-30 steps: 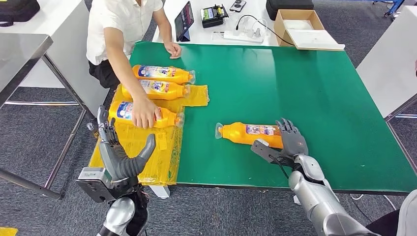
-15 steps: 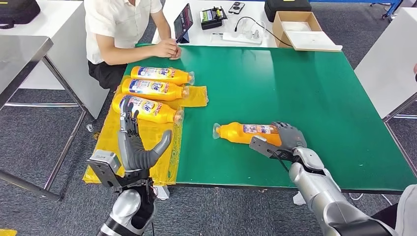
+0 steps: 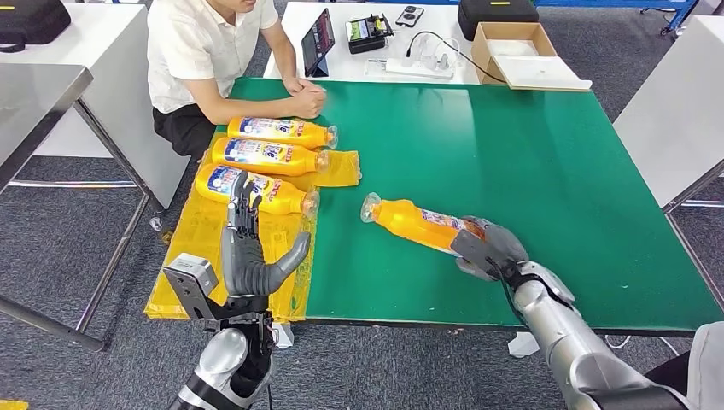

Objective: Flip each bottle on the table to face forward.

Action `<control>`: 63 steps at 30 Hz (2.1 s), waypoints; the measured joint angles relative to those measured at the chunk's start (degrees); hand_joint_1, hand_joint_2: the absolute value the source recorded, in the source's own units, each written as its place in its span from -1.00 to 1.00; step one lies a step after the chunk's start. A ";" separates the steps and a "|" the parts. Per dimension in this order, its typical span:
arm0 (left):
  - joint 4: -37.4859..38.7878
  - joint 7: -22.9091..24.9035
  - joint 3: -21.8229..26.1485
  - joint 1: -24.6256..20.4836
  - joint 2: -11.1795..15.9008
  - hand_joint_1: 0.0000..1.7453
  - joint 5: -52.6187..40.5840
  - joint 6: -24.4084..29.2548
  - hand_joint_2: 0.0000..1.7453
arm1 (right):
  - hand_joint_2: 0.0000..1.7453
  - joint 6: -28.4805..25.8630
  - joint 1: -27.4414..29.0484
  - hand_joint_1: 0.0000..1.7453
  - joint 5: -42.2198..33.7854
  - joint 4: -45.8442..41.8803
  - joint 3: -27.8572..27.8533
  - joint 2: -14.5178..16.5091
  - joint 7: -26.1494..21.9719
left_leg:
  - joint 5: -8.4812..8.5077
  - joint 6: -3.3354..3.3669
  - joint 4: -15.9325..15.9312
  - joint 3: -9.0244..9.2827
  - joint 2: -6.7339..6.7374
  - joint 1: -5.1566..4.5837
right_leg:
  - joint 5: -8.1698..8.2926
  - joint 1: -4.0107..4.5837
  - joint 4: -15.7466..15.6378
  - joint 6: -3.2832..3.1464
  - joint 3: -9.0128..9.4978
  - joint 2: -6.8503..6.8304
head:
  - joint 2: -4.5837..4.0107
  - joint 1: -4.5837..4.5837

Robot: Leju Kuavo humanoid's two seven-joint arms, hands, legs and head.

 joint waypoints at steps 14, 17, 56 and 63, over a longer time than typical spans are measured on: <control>5.09 5.86 -1.54 6.21 -0.19 -1.00 10.81 0.04 1.00 | 1.00 -10.11 21.31 1.00 -27.80 -32.86 -4.44 8.45 -4.50 | 0.04 -0.03 -0.01 -0.93 -0.17 0.08 | -0.04 0.02 0.04 -0.01 -0.79 -0.07 | 0.00 0.01; 5.34 4.17 -1.59 6.30 0.35 -1.00 8.85 1.84 1.00 | 1.00 -14.67 24.12 1.00 -30.03 -38.72 -3.93 9.86 -7.29 | 0.03 -0.03 -0.01 -0.94 -0.17 0.05 | -0.04 0.01 0.04 0.00 -0.82 -0.07 | 0.00 -0.01; -0.49 2.24 -4.62 5.76 1.78 -1.00 15.06 -12.19 1.00 | 1.00 -6.12 27.29 1.00 -28.37 -43.19 23.34 11.70 -10.53 | 0.03 -0.04 -0.03 -1.01 -0.13 0.10 | -0.06 0.04 0.04 -0.02 -0.93 -0.06 | 0.00 0.00; -2.19 1.02 -4.88 6.64 1.98 -1.00 14.99 -14.28 1.00 | 1.00 -5.59 27.88 1.00 -31.62 -42.94 22.75 11.38 -9.97 | 0.03 -0.04 -0.03 -1.00 -0.13 0.10 | -0.06 0.04 0.04 -0.02 -0.93 -0.06 | 0.00 -0.01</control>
